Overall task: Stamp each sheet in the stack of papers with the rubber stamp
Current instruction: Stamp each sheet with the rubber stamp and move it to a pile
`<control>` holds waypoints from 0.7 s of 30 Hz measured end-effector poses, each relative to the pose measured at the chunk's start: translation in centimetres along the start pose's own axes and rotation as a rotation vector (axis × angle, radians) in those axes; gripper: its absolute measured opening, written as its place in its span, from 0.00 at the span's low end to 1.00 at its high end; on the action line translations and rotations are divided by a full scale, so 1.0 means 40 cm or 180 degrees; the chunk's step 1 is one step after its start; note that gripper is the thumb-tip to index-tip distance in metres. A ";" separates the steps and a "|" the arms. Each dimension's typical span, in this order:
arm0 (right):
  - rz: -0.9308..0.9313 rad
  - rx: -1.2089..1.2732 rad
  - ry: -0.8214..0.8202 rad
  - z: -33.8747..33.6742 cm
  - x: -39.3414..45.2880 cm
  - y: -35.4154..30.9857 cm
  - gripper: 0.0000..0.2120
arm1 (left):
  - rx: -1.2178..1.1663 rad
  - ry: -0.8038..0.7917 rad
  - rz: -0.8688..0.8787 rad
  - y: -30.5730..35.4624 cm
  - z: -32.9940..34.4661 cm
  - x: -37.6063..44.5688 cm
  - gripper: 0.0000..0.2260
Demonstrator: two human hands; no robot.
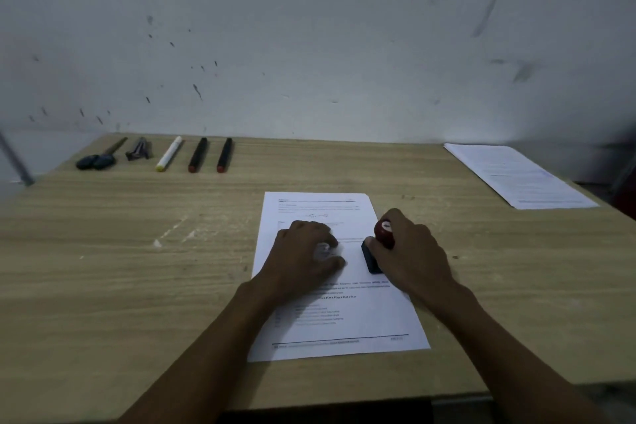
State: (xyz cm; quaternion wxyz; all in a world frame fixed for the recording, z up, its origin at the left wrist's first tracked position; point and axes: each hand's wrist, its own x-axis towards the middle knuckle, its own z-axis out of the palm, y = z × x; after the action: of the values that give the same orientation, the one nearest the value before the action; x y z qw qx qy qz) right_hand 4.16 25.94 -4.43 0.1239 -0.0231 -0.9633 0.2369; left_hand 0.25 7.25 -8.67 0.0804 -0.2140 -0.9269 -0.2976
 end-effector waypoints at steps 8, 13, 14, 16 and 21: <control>-0.0096 -0.0131 0.0120 0.028 -0.004 -0.011 0.11 | -0.0017 0.0010 0.0030 -0.010 0.000 -0.008 0.20; -0.0049 -0.0128 0.0155 0.039 -0.008 -0.012 0.12 | -0.0009 0.0038 0.0054 -0.017 0.003 -0.008 0.20; -0.0039 -0.0179 0.0180 0.040 -0.008 -0.013 0.13 | 0.0003 0.0045 0.0057 -0.017 0.003 -0.008 0.20; 0.0002 -0.0275 0.0249 0.044 -0.009 -0.013 0.13 | 0.0022 0.0054 0.0067 -0.019 0.006 -0.007 0.19; 0.0056 -0.0345 0.0476 0.061 -0.023 -0.021 0.13 | 0.0063 0.0125 0.0122 -0.025 0.013 -0.008 0.14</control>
State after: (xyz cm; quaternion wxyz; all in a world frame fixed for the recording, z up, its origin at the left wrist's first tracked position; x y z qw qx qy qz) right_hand 4.47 23.99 -6.34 0.1920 -0.0559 -0.9625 0.1831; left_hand 0.07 6.73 -9.68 0.1065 -0.2250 -0.9238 -0.2910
